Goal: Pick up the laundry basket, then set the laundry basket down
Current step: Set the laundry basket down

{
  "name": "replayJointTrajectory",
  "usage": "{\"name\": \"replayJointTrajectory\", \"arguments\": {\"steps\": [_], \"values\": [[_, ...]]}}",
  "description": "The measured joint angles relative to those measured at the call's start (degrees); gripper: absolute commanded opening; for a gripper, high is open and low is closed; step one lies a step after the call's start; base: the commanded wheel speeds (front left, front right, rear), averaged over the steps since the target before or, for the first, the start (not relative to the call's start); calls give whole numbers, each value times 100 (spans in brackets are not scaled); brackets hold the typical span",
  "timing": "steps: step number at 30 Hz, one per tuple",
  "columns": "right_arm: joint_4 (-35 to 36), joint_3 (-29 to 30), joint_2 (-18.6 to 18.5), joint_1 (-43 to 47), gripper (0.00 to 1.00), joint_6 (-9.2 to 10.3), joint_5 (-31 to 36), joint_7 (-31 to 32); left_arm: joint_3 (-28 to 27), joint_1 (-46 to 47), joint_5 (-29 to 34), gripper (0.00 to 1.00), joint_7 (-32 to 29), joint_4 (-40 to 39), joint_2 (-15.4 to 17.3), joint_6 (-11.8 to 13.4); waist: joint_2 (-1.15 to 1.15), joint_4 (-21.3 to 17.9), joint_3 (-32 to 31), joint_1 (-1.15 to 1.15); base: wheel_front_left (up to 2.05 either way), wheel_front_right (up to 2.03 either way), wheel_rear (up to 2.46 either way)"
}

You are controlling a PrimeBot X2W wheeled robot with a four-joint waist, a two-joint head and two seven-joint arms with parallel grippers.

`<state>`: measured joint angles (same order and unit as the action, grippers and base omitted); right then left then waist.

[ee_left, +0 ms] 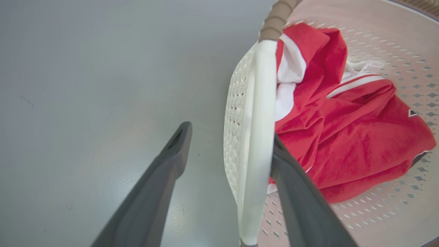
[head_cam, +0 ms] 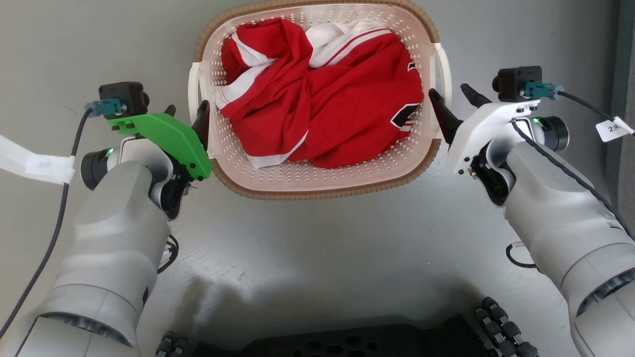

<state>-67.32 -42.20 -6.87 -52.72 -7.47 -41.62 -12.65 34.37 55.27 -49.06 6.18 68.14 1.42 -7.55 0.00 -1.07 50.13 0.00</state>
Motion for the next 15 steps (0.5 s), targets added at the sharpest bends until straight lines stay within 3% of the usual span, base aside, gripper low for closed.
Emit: {"name": "replayJointTrajectory", "arguments": {"steps": [15], "values": [[-88,9,-38,97,100,-1,-11,-102,122,-107,-1,100,255,78,-1,0,0,56,-390,0,0,0,0]]}}
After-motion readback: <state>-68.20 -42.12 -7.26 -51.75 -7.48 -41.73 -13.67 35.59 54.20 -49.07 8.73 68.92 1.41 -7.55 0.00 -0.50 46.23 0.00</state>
